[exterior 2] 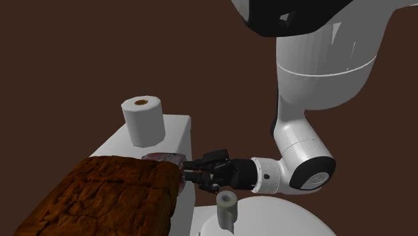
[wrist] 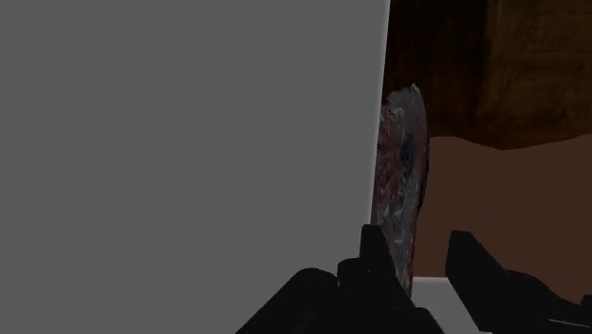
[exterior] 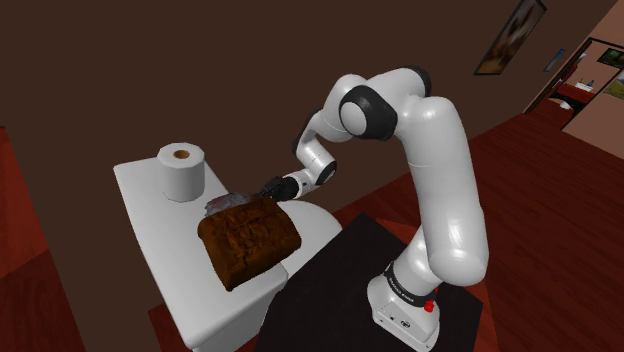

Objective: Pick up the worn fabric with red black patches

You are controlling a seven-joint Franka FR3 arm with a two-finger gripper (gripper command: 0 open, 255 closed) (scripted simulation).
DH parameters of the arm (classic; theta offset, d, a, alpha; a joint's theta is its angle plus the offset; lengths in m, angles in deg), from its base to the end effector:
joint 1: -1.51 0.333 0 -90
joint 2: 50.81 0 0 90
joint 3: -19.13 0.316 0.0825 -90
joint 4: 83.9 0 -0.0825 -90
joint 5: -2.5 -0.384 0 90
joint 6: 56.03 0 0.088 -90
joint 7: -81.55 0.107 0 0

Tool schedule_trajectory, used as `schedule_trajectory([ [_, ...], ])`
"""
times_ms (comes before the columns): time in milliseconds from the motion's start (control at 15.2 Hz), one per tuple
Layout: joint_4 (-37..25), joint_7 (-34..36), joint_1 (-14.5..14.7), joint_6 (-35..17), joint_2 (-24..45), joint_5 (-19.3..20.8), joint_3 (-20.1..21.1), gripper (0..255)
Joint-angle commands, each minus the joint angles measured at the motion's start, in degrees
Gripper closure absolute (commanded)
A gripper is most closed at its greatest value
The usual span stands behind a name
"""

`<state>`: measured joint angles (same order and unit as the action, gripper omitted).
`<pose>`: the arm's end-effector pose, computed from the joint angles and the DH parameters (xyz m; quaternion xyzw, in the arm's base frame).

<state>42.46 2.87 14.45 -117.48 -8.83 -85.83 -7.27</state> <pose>0.4491 0.0186 0.1185 -0.6424 -0.0208 -0.0082 0.7661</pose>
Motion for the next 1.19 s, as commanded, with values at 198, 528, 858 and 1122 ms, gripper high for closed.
schedule_trajectory([
  [198, -0.05, -0.06, -0.02, 0.01, 0.10, -0.01, 0.03, 255],
  [528, 0.48, 0.27, 0.12, -0.02, -0.77, 0.18, -0.25, 255],
  [858, 2.65, 2.49, 0.94, -0.50, -5.12, 0.65, -1.39, 255],
  [1122, 4.22, 4.43, 1.58, -1.00, -8.63, 1.00, -2.28, 255],
])
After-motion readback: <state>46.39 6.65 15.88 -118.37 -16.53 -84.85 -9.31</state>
